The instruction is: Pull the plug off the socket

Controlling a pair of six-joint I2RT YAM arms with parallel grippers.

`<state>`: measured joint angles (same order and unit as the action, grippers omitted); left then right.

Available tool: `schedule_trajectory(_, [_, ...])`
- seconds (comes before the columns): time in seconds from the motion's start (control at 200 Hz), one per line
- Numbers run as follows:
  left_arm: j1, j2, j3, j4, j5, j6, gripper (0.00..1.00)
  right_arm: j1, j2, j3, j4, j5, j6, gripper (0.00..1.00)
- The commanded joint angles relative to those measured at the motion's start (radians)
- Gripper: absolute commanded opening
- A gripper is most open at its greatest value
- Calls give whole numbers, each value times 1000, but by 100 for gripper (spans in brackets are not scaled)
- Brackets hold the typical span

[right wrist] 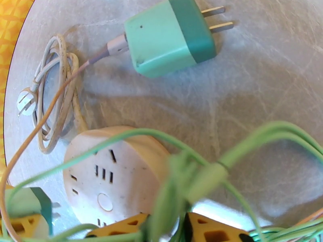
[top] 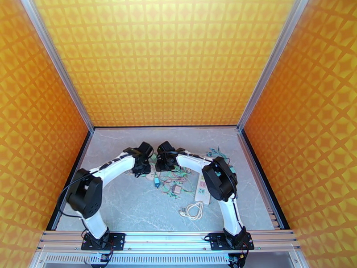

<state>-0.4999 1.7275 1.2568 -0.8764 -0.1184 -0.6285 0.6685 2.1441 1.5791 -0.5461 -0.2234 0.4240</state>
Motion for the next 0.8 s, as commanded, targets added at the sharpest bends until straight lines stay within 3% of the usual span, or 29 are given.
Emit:
schedule_trajectory(0.0, [24,-70,-47,-114,-121,-23,1,6,47,-62,-128,88,-26,34])
schedule_trajectory(0.185, [23,-45,-94,-132,-139,-2,4,6,-117,-115,10,44,-46,46])
schedule_trajectory(0.385, [-3,13,-65,-148,-189,-4,14,5,-340,-218,123,117,-43,72])
schedule_trajectory(0.475, [-27,43,-50,-147,-192,5,31,4,-427,-268,124,201,-43,81])
schedule_trajectory(0.6, [-55,45,-42,-139,-188,16,70,-10,-551,-366,121,353,-23,90])
schedule_trajectory(0.675, [-59,17,-41,-129,-153,17,83,-21,-631,-428,122,463,-7,98])
schedule_trajectory(0.795, [-56,-92,-45,-99,-74,24,99,-51,-752,-511,108,623,4,99])
